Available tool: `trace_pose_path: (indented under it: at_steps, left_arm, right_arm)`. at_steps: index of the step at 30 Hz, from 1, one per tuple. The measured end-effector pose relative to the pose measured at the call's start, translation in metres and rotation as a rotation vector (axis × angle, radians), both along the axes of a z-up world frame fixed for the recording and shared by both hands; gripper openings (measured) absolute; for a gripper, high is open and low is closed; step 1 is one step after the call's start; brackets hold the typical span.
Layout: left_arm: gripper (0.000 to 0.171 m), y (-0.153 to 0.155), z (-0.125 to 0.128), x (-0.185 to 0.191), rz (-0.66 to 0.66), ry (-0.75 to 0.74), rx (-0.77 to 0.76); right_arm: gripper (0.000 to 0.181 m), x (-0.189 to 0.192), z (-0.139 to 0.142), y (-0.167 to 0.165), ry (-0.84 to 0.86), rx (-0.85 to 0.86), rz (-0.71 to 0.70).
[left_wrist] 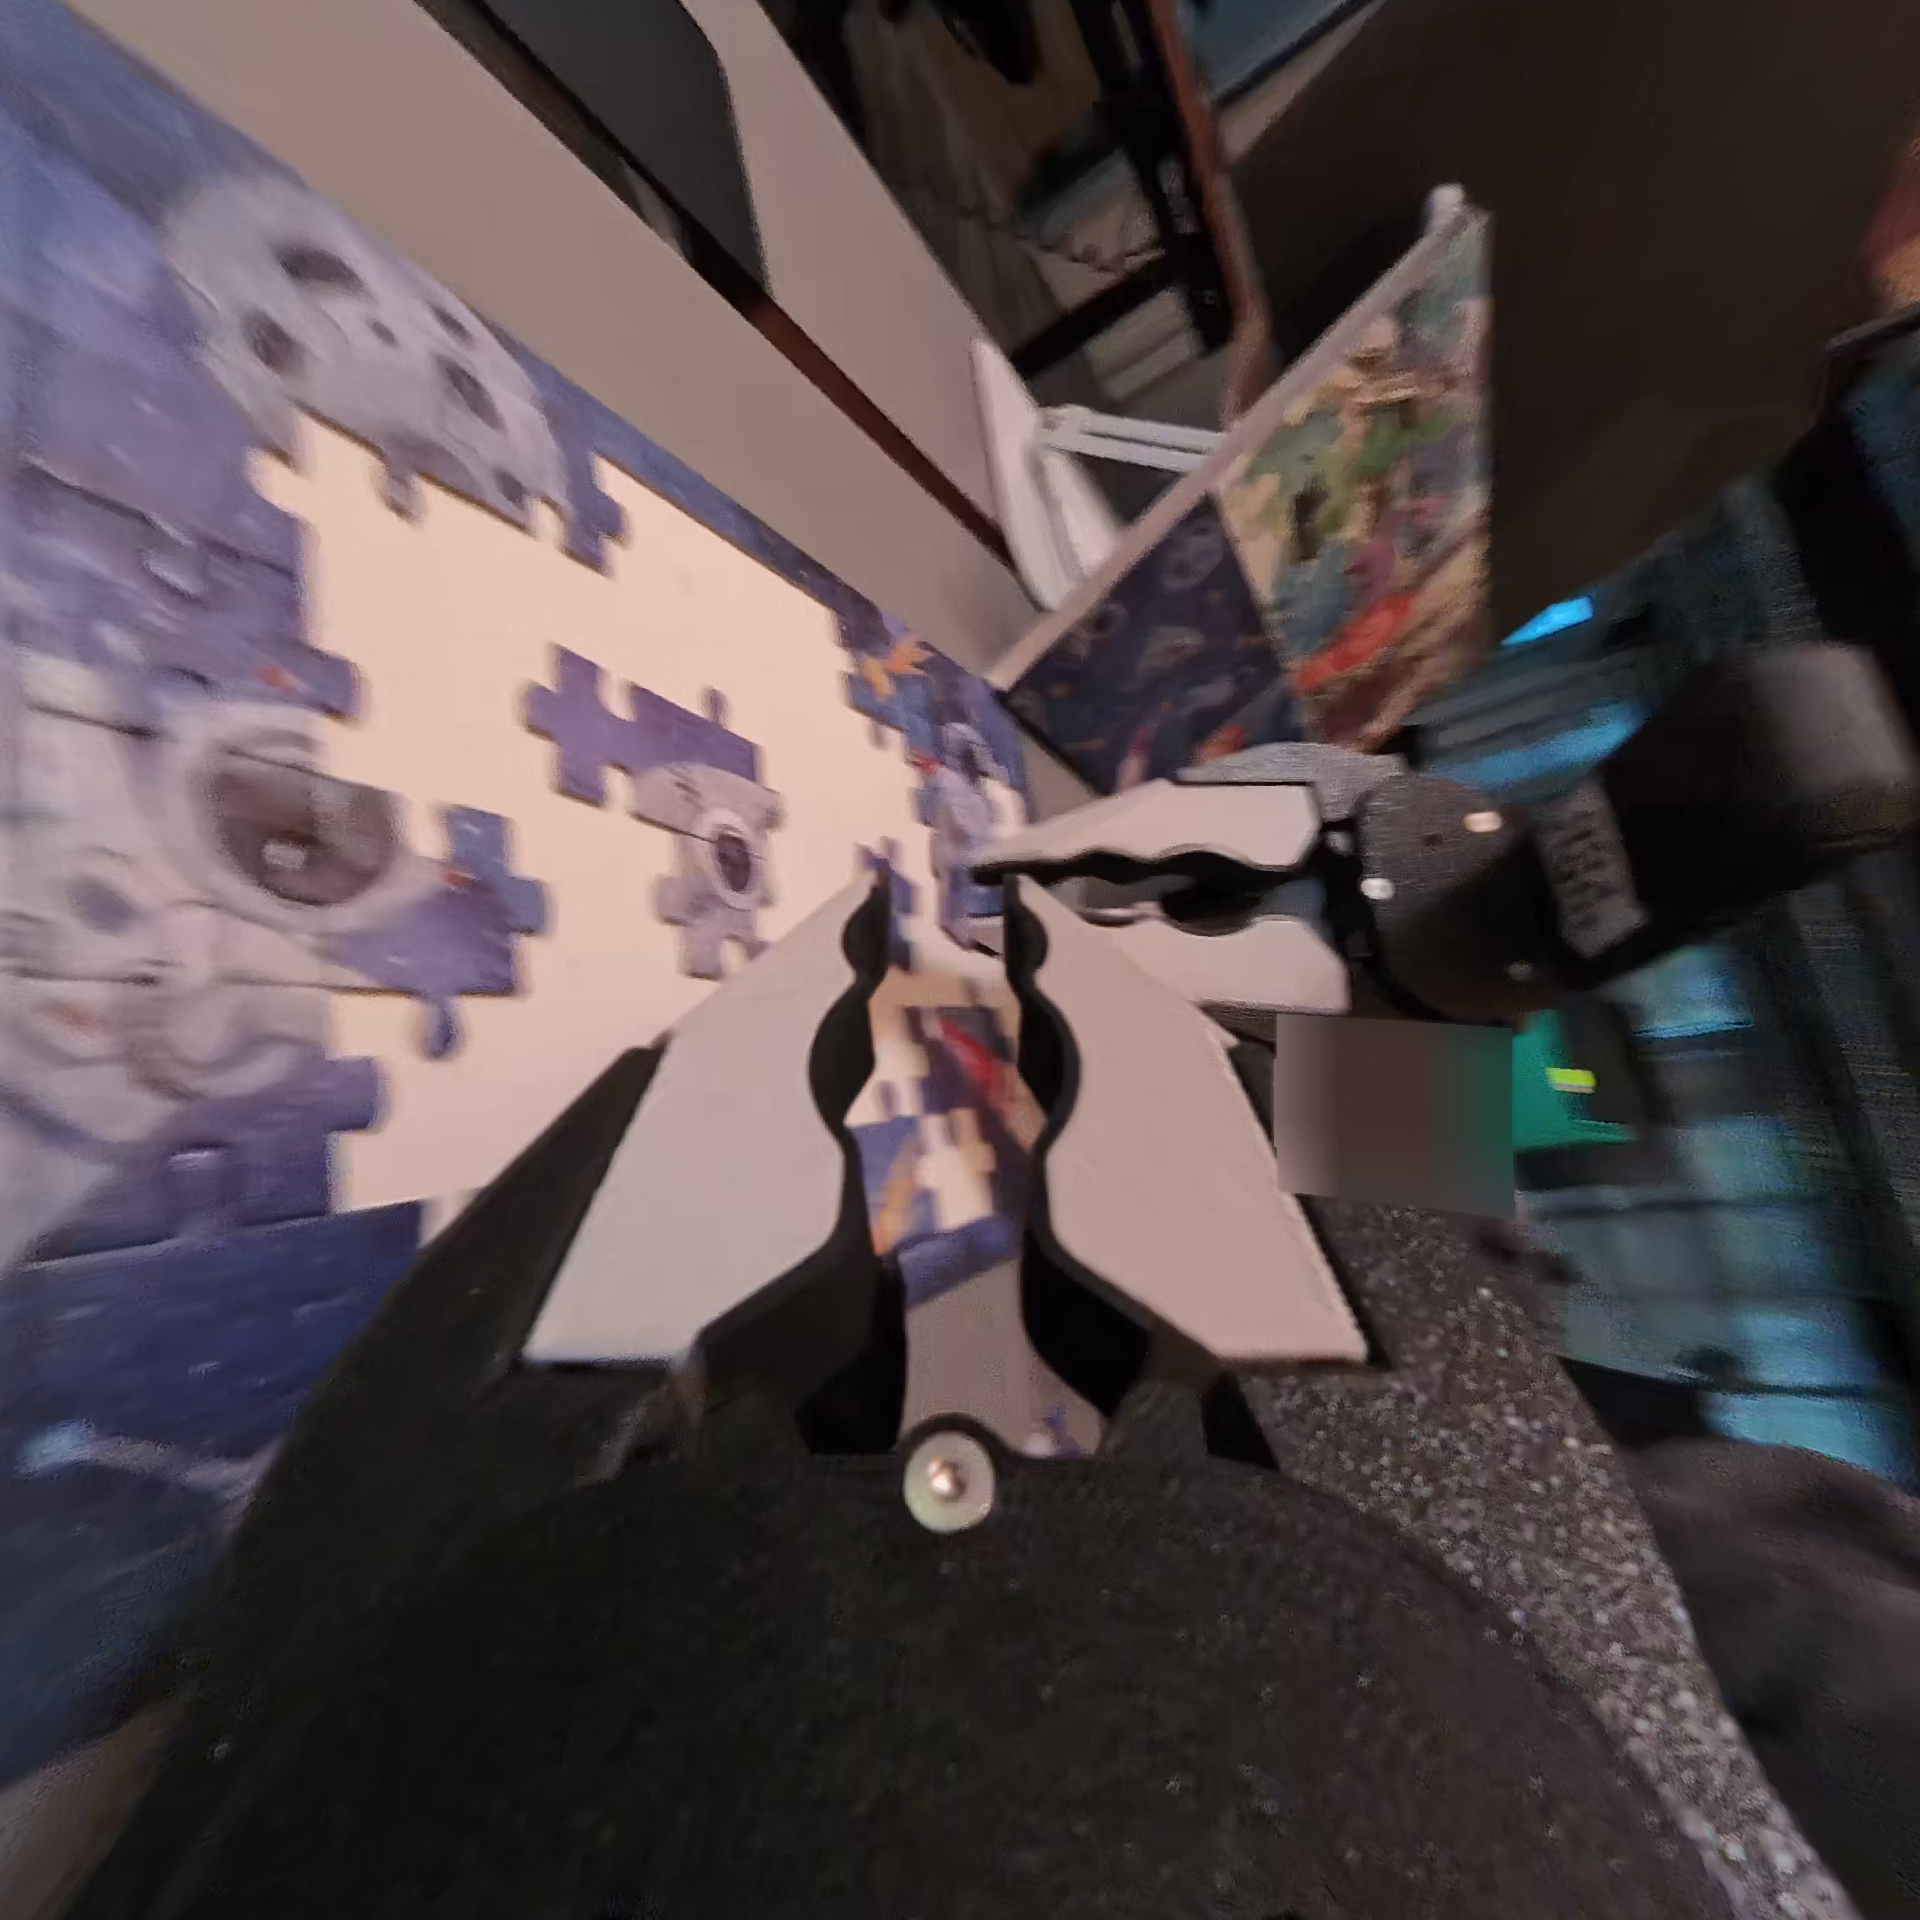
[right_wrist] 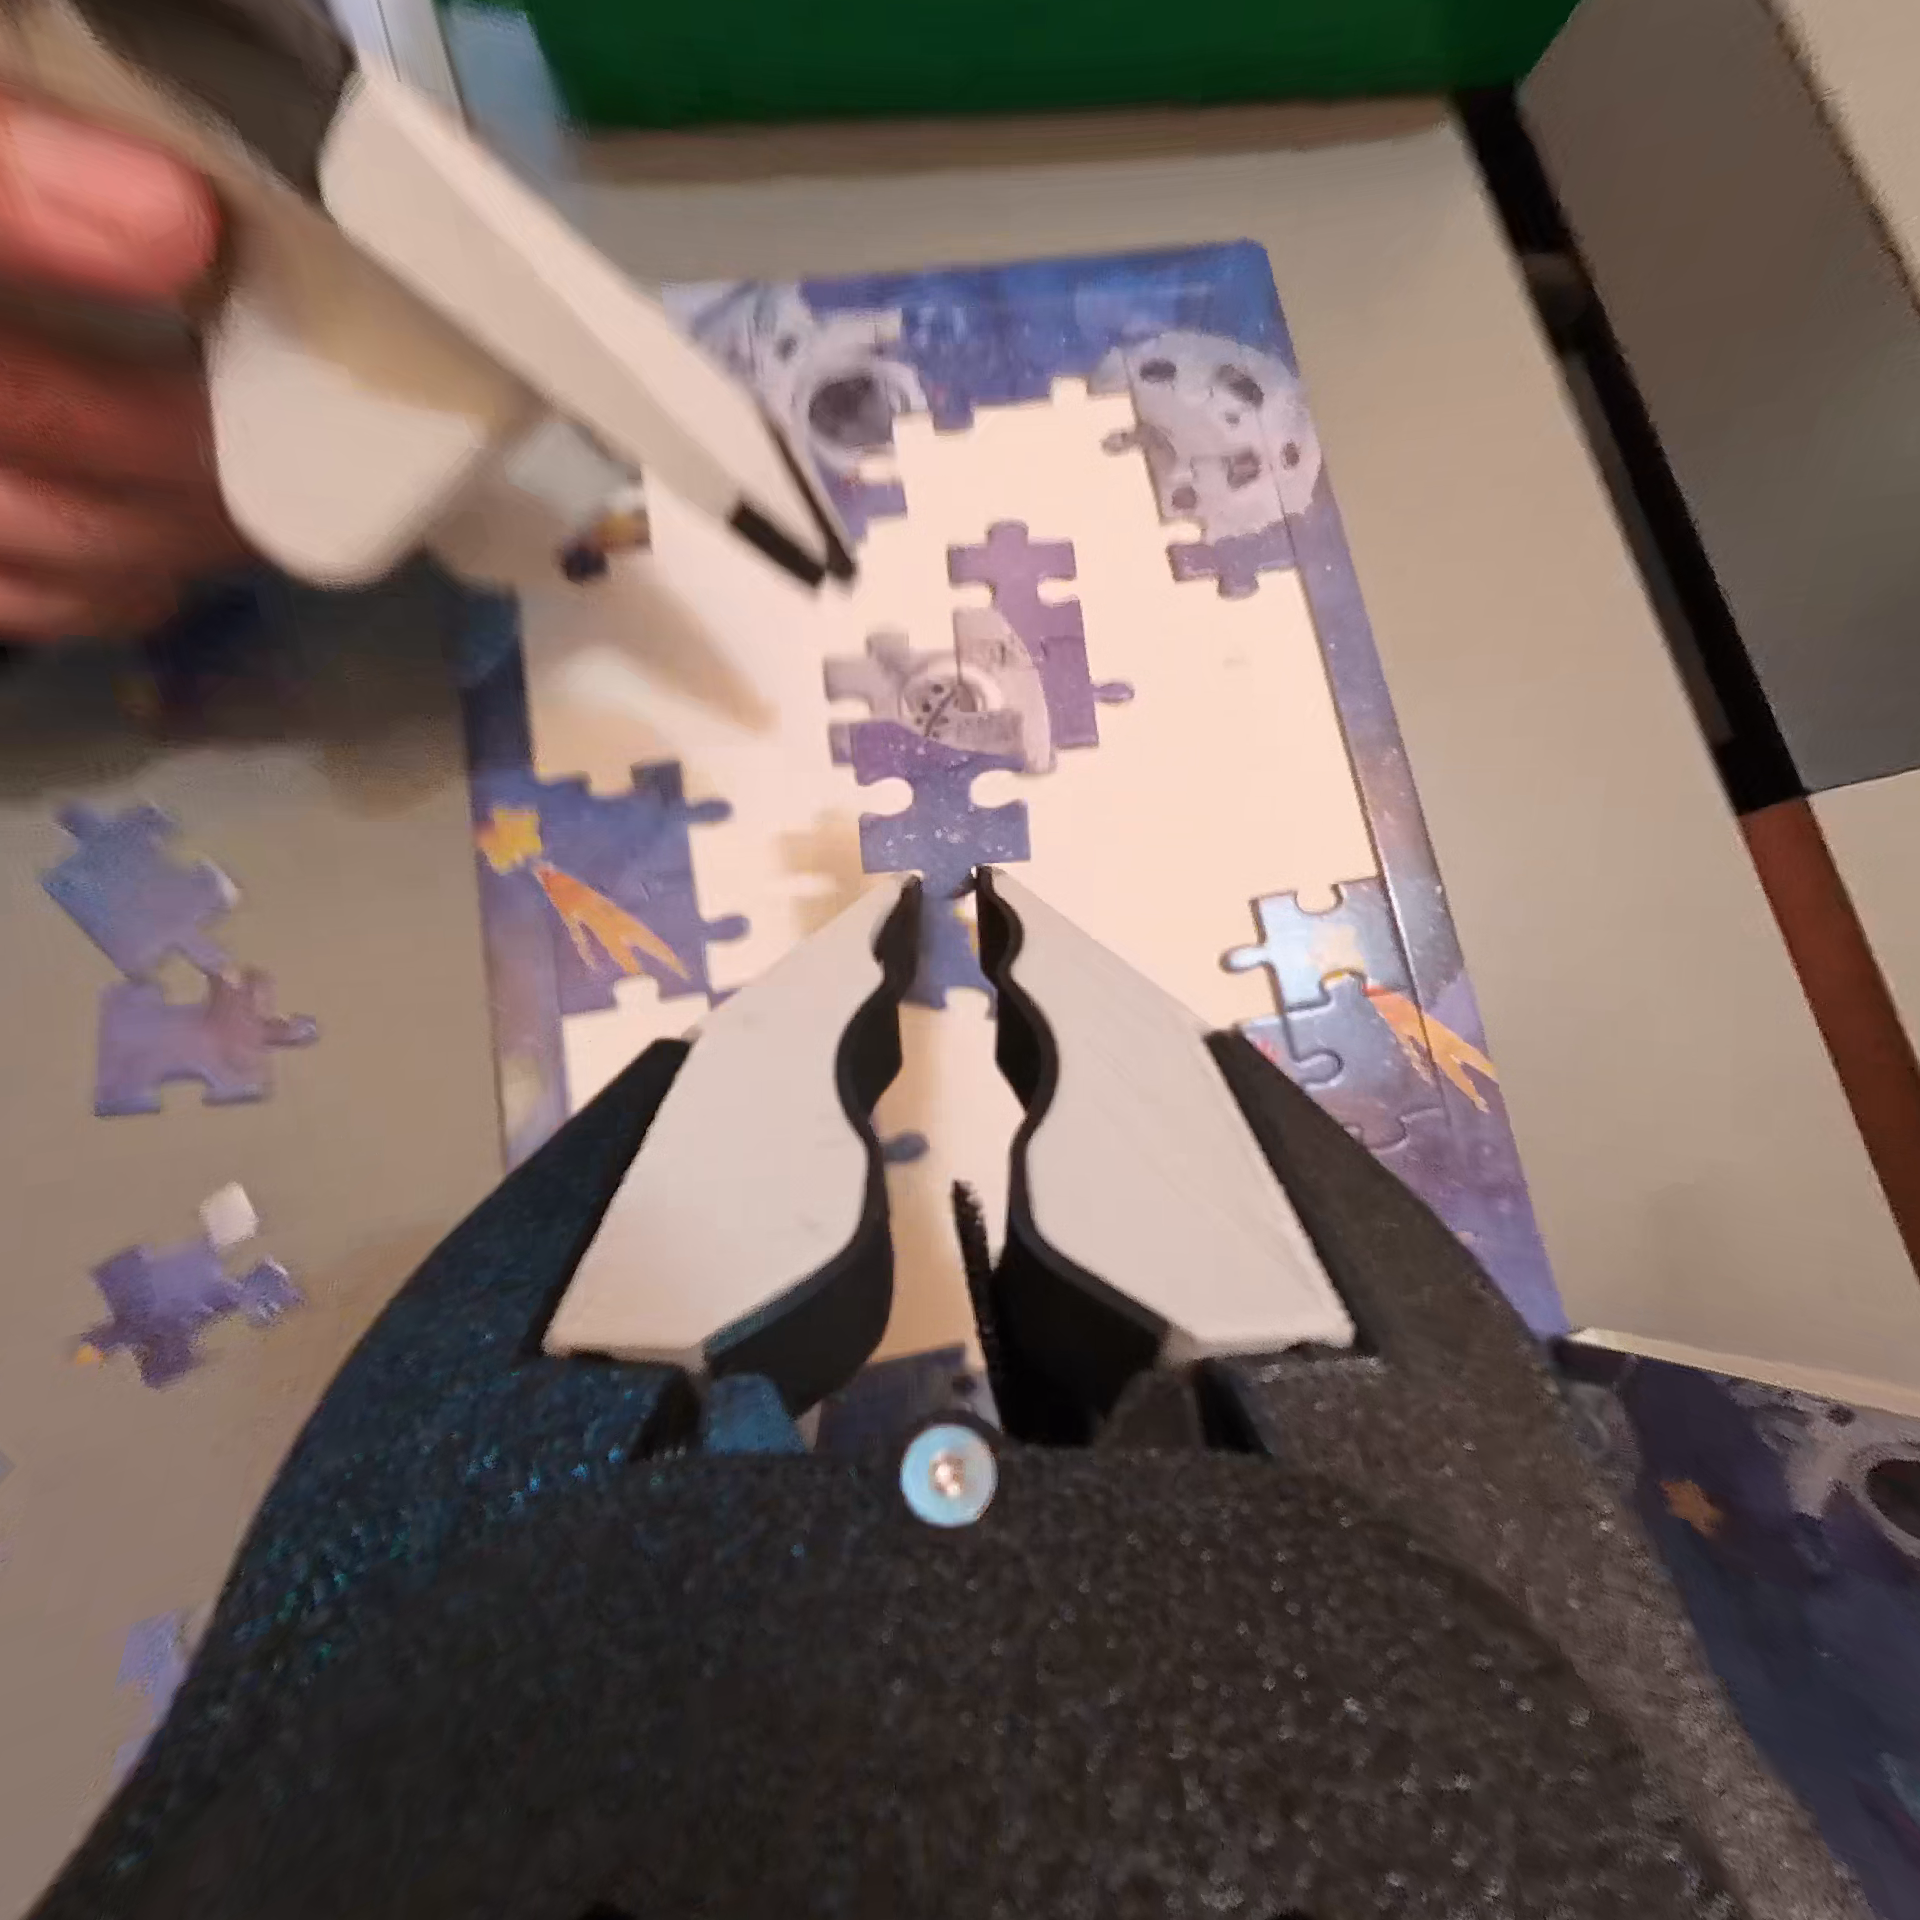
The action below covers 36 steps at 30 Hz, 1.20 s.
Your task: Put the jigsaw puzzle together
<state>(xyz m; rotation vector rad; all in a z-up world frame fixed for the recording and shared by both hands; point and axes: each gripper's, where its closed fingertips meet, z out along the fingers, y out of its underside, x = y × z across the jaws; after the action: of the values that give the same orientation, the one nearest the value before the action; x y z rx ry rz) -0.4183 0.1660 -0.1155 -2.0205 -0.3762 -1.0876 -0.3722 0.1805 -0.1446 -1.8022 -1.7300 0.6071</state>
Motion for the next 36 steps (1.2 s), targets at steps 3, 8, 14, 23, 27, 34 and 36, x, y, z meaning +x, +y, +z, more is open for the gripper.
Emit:
trace_pose_path:
  at_steps: [3,8,14,23,27,34,36]
  left_arm:
    - [0.000,0.002,-0.011,-0.016,0.017,0.334,-0.010]
    - [0.000,0.006,-0.029,-0.003,-0.078,0.601,-0.085]
    - [0.000,0.017,-0.034,-0.001,-0.081,0.663,-0.108]
    - [0.000,0.014,-0.035,0.009,-0.119,0.668,-0.059]
    - [0.000,0.011,-0.041,0.012,-0.139,0.667,-0.070]
    - [0.000,0.009,-0.049,0.013,-0.165,0.734,-0.086]
    - [0.000,0.009,-0.050,0.013,-0.165,0.745,-0.090]
  right_arm:
    - [0.010,0.009,-0.015,0.002,-0.163,0.021,0.045]
    - [0.010,0.003,-0.020,-0.007,-0.323,-0.052,0.137]
    - [0.010,-0.005,-0.021,-0.005,-0.346,-0.101,0.100]
    - [0.010,-0.007,-0.028,-0.007,-0.352,-0.081,0.102]
    - [0.010,-0.006,-0.028,-0.009,-0.362,-0.080,0.100]
    - [0.010,-0.006,-0.028,-0.009,-0.359,-0.125,0.070]
    - [0.010,-0.006,-0.028,-0.009,-0.363,-0.121,0.070]
